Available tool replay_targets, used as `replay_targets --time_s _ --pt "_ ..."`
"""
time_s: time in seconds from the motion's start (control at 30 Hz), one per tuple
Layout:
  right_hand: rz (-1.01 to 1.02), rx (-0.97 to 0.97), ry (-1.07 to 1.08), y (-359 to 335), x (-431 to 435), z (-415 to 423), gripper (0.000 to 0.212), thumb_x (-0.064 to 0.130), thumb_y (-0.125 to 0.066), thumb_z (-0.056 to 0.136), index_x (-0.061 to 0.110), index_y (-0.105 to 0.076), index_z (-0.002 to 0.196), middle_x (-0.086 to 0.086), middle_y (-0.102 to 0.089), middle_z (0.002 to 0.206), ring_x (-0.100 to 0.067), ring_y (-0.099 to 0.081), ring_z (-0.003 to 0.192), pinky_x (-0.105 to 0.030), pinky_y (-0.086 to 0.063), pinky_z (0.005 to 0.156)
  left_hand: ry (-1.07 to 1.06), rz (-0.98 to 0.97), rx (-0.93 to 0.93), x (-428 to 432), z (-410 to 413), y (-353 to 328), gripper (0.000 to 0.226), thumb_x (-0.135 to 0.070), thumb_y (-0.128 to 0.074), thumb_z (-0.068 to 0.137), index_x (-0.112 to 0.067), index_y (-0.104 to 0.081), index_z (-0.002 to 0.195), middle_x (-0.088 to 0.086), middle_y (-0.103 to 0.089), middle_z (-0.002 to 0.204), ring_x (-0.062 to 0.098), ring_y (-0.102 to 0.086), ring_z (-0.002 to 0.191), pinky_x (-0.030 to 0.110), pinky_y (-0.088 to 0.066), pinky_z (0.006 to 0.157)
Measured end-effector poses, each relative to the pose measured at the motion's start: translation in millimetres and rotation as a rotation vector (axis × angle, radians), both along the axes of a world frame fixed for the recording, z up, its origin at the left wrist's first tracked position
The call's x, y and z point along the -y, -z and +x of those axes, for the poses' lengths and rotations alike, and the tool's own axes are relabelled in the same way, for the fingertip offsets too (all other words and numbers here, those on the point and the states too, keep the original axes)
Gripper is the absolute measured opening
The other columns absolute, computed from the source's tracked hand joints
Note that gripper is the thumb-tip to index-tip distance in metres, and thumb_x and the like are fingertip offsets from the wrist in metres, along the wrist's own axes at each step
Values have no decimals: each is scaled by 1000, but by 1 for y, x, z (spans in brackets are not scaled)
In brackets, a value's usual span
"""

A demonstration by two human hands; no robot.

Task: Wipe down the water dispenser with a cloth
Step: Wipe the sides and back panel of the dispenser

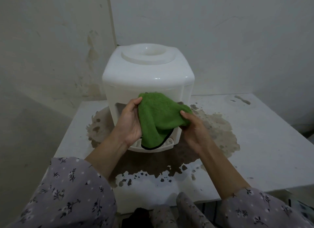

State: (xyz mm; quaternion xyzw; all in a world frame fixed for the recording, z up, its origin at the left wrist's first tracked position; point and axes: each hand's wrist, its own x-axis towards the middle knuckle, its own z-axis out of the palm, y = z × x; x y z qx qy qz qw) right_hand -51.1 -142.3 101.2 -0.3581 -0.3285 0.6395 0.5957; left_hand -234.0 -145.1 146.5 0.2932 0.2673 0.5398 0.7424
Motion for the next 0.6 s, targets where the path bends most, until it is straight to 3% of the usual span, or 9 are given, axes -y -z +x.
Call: replay_targets --time_s 0.07,0.13,0.2,0.27,0.37,0.43,0.5,0.6 --pt "12 92 -8 -1 0 6 65 50 -81 57 17 -64 110 3 -68 110 -13 -61 105 -23 -48 83 15 8 38 -1 10 -1 43 -28 -32 97 -6 -69 98 10 -71 94 22 -69 88 33 -57 71" --pt "-4 169 -53 1 0 15 81 70 -75 49 24 -62 115 3 -64 118 -12 -59 109 -22 -45 81 27 13 71 -3 22 -4 48 -29 -34 95 -7 -75 86 11 -71 93 22 -69 86 35 -58 72" --pt "-44 239 -119 2 -1 23 81 76 -58 62 26 -54 125 0 -60 126 -14 -57 113 -26 -42 85 21 10 86 -6 35 -4 48 -30 -35 95 -7 -76 83 11 -71 94 23 -69 87 36 -57 75" --pt "-99 231 -194 7 -4 32 79 72 -44 72 23 -46 134 -3 -57 131 -17 -55 117 -32 -42 94 9 1 90 -9 49 -6 48 -31 -36 95 -7 -76 82 11 -71 93 23 -69 86 36 -58 75" --pt "-109 -7 -249 7 -8 50 73 62 -49 81 18 -43 139 -10 -53 134 -24 -50 124 -42 -38 106 21 -12 92 -14 69 -7 44 -30 -40 92 -8 -76 81 10 -71 91 23 -69 84 36 -58 71" --pt "-89 -242 -234 1 -13 69 77 48 -69 76 9 -42 138 -12 -55 129 -26 -53 118 -39 -43 103 22 -14 81 -16 81 -8 42 -30 -41 90 -8 -76 82 10 -71 91 23 -69 84 35 -57 71" --pt "-78 -354 -246 -4 -20 90 87 34 -87 61 10 -45 134 -13 -56 124 -26 -57 108 -38 -51 92 31 -8 47 -18 94 -9 45 -30 -38 93 -9 -75 82 10 -71 90 22 -69 84 35 -58 72" --pt "-77 -211 -315 -14 -31 120 89 15 -89 54 15 -48 132 -13 -62 120 -27 -60 103 -39 -55 85 77 -12 -77 -19 116 -11 39 -27 -36 95 -6 -68 97 10 -71 93 21 -69 85 33 -57 74"
